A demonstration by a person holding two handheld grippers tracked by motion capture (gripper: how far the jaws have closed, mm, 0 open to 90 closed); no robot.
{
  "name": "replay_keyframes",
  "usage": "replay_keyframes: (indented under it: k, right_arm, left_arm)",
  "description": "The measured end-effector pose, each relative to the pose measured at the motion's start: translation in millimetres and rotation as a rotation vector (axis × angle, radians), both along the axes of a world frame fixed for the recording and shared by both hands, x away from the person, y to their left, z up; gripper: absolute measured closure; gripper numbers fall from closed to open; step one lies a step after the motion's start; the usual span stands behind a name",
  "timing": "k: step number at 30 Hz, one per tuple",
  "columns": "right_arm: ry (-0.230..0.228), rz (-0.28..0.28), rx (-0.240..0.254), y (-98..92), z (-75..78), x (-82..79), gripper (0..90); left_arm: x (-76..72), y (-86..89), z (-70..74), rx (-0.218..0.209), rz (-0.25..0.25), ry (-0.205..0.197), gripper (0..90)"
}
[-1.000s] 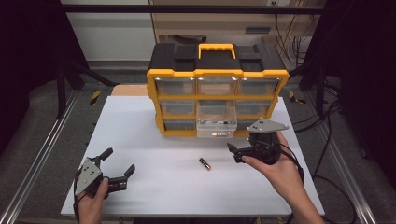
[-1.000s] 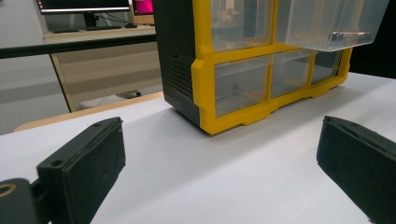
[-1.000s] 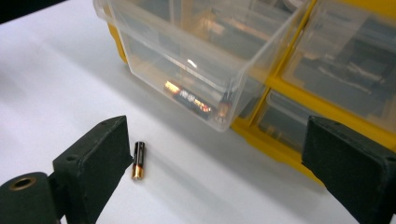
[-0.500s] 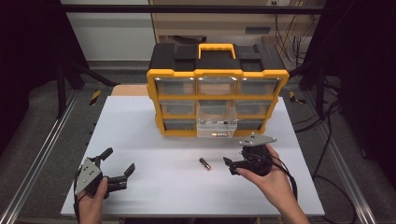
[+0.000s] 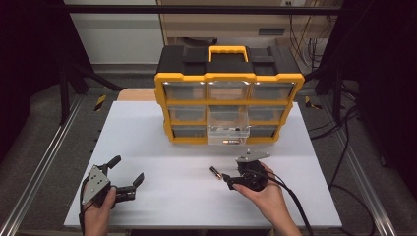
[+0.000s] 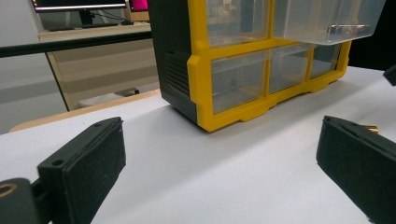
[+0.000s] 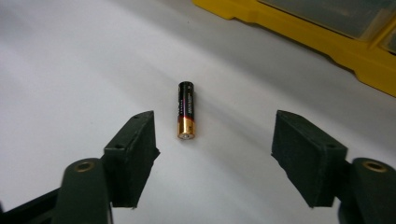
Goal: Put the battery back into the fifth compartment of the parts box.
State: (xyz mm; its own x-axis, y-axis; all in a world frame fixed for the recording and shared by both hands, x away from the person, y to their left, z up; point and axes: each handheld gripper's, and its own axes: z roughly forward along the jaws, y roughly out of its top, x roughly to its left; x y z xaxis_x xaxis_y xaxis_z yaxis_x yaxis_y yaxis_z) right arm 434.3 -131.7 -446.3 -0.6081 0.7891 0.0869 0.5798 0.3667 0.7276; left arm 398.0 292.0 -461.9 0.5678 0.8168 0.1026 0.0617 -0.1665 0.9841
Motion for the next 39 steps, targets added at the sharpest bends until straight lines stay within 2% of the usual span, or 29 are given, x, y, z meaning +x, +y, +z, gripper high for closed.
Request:
replay_keyframes:
  k: [2, 8, 16, 24, 32, 39]
  right_arm:
    - [-0.006, 0.003, -0.029, 5.4, -4.5, 2.1, 33.2]
    - [-0.006, 0.009, -0.049, 14.5, -12.5, 9.4, 42.4]
    - [0.004, 0.032, -0.036, 21.3, -18.7, 14.3, 52.2]
    - [0.006, 0.059, -0.031, 30.1, -24.6, 18.3, 62.0]
    - [0.011, 0.09, -0.083, 43.4, -33.7, 21.0, 67.7]
    - [0.02, 0.086, -0.11, 46.0, -38.1, 24.9, 71.8]
  left_arm:
    - [-0.7, 0.1, 0.3, 0.001, 0.0, -0.001, 1.3]
    - [0.4, -0.7, -0.3, 0.004, -0.001, 0.001, 1.3]
    - [0.7, -3.5, -0.6, 0.017, -0.011, 0.002, 1.3]
    - [1.3, -3.7, -0.7, 0.01, -0.012, 0.003, 1.3]
    - [1.6, -3.1, -0.6, 0.002, -0.019, 0.006, 1.3]
    - [2.3, -1.8, -0.7, -0.01, -0.02, 0.008, 1.3]
